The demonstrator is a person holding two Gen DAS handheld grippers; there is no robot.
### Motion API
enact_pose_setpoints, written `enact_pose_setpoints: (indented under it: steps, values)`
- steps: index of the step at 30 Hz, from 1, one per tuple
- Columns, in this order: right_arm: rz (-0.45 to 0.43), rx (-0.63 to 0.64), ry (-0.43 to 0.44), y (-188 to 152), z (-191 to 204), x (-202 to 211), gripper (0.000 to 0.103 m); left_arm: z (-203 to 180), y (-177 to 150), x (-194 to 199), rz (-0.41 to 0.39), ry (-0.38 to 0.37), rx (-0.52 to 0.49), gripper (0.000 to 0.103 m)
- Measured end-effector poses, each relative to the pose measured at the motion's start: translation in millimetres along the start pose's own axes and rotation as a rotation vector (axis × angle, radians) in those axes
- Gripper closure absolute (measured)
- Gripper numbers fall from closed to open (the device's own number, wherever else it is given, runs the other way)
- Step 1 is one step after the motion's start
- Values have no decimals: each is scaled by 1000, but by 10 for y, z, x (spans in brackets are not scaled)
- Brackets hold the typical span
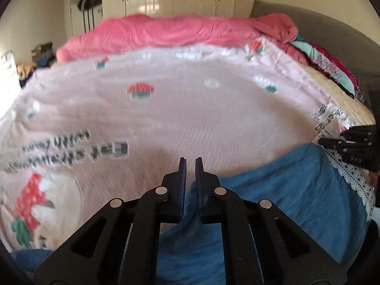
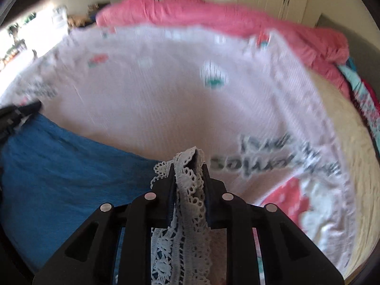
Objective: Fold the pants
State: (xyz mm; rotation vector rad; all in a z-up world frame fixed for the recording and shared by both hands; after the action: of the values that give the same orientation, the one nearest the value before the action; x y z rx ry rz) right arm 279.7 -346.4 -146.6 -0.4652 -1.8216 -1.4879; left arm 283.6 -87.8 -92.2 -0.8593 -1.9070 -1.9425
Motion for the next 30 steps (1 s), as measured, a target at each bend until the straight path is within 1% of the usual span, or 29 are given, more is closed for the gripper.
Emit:
enact_pose_setpoints:
  steps: [2, 3, 4, 6, 7, 8, 9, 10, 12, 14, 17, 18, 22, 24, 25, 26, 30]
  values:
    - [-17, -44, 18, -20, -32, -10, 82, 50, -51, -59, 27, -5, 26, 101]
    - [-23, -73, 19, -25, -76, 2, 78, 78, -63, -79, 36, -7, 39, 100]
    - [-29, -94, 14, -28, -114, 19, 71, 100, -79, -96, 44, -10, 51, 100]
    - [-49, -140, 23, -28, -183, 77, 67, 138, -93, -112, 49, -12, 71, 100]
    - [-70, -175, 29, -27, -233, 161, 62, 160, -91, -99, 47, -17, 84, 100]
    - [-90, -206, 33, -33, -274, 261, 61, 175, -77, -80, 41, -23, 92, 99]
    - [-113, -230, 42, -32, -307, 366, 61, 189, -68, -58, 33, -23, 96, 96]
    - [-144, -258, 51, -49, -345, 513, 58, 207, -46, -22, 24, -22, 99, 91]
    - [-171, -300, 65, -128, -373, 760, 52, 224, -8, 60, 8, -30, 106, 87]
    - [-201, -351, 112, -288, -354, 1043, 52, 237, 23, 192, -13, -39, 113, 84]
    - [-196, -412, 162, -558, -300, 1286, 51, 246, 2, 376, -22, -60, 125, 73]
    - [-189, -431, 174, -661, -274, 1343, 51, 236, -18, 460, -21, -71, 123, 67]
    - [-147, -501, 215, -1045, -157, 1460, 51, 137, -40, 690, -28, -85, 80, 60]
    - [-126, -518, 234, -1185, -94, 1461, 51, 51, -110, 801, -21, -104, 59, 50]
    - [-123, -518, 234, -1209, -84, 1458, 51, 3, -177, 851, -10, -111, 43, 47]
    - [-121, -520, 235, -1226, -75, 1454, 50, -21, -228, 872, 0, -115, 31, 46]
    - [-118, -542, 267, -1232, -37, 1404, 50, -96, -538, 1039, 44, -99, -3, 46]
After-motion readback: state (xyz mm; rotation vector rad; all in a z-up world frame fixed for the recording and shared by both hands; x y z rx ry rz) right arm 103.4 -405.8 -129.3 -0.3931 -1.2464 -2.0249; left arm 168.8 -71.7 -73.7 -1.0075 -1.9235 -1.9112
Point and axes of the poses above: each gripper's, at about its wrist camera, not at the fingertips, and x roughly against the way its jaws point, z to its left, y to its top, the point moved 9 cm from there along -x, roughly the way its jaws point, and after that the axes turned 8 degrees about -z, right-handed, at the moved point
